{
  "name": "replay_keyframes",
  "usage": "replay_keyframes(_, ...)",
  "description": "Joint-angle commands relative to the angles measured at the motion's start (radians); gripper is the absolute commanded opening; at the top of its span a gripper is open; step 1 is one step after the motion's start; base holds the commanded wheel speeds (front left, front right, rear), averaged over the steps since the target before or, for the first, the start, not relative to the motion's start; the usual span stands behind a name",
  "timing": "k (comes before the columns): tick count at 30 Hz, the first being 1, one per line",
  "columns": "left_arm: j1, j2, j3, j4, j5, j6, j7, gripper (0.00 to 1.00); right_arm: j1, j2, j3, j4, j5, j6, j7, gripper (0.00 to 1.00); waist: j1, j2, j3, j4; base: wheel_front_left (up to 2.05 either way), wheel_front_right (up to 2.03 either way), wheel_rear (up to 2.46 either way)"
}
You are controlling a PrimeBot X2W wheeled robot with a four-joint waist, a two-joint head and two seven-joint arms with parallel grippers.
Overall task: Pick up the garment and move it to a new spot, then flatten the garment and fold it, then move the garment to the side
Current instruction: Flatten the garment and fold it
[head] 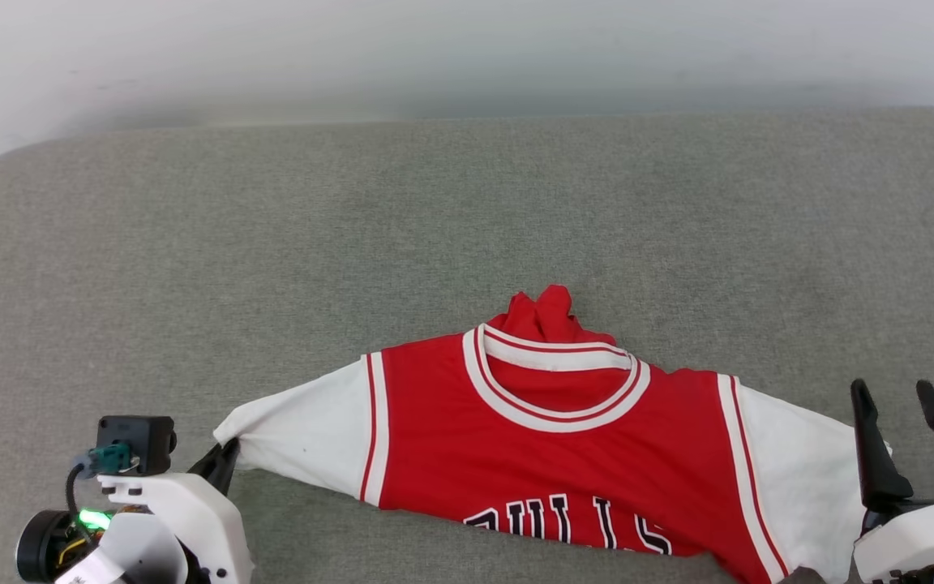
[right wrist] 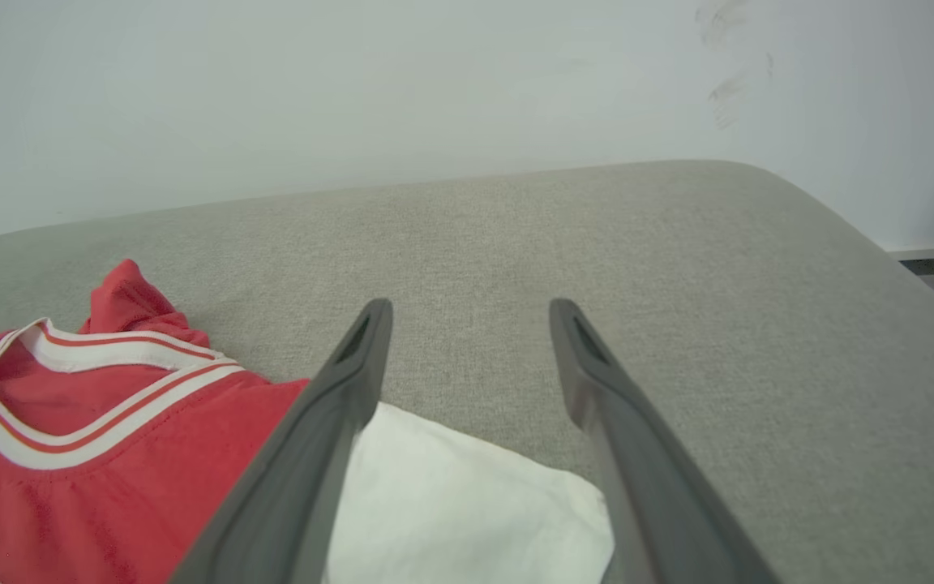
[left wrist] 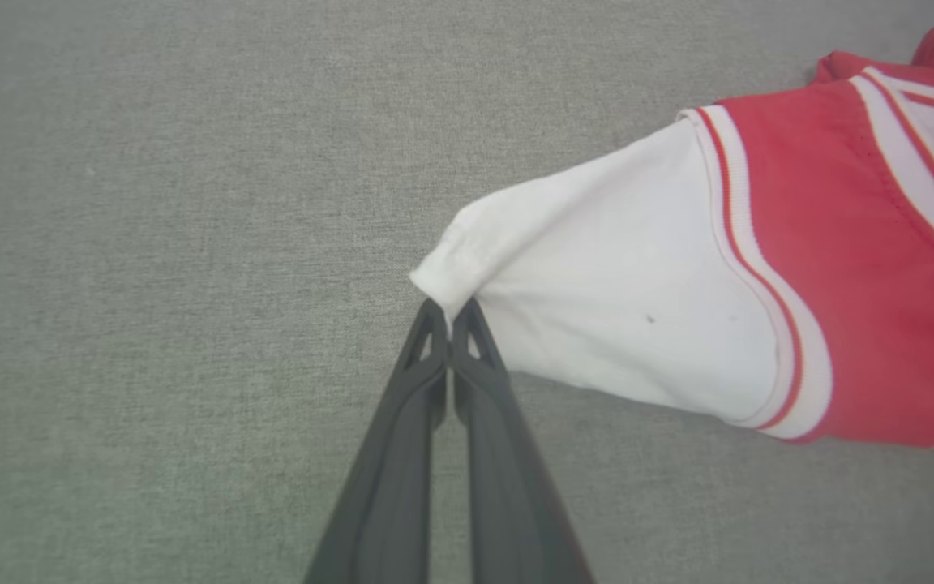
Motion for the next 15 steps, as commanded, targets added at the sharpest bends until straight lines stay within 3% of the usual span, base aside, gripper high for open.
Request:
replay_keyframes(1, 0.030, 0.006, 0.011, -0.048, -0.018, 0.004, 0.003, 0.00, 0.015, -0.005, -0.002, 0.003, 0.002, 0.000, 0.027, 1.00, 0.0000, 0.0000, -0.009, 0.009, 0.00, 0.00, 0.00)
replay_keyframes(5, 0.088, 0.009, 0.039, -0.194, -0.095, -0.026, 0.013, 0.00, 0.024, -0.005, -0.029, -0.002, 0.032, 0.000, 0.164, 1.00, 0.0000, 0.0000, -0.015, 0.021, 0.00, 0.00, 0.00)
replay_keyframes(15, 0.142, 0.050, 0.029, -0.449, -0.099, 0.000, 0.095, 0.00, -0.022, -0.113, -0.091, -0.071, 0.001, 0.000, 0.667, 1.00, 0.0000, 0.0000, 0.017, 0.048, 0.00, 0.00, 0.00)
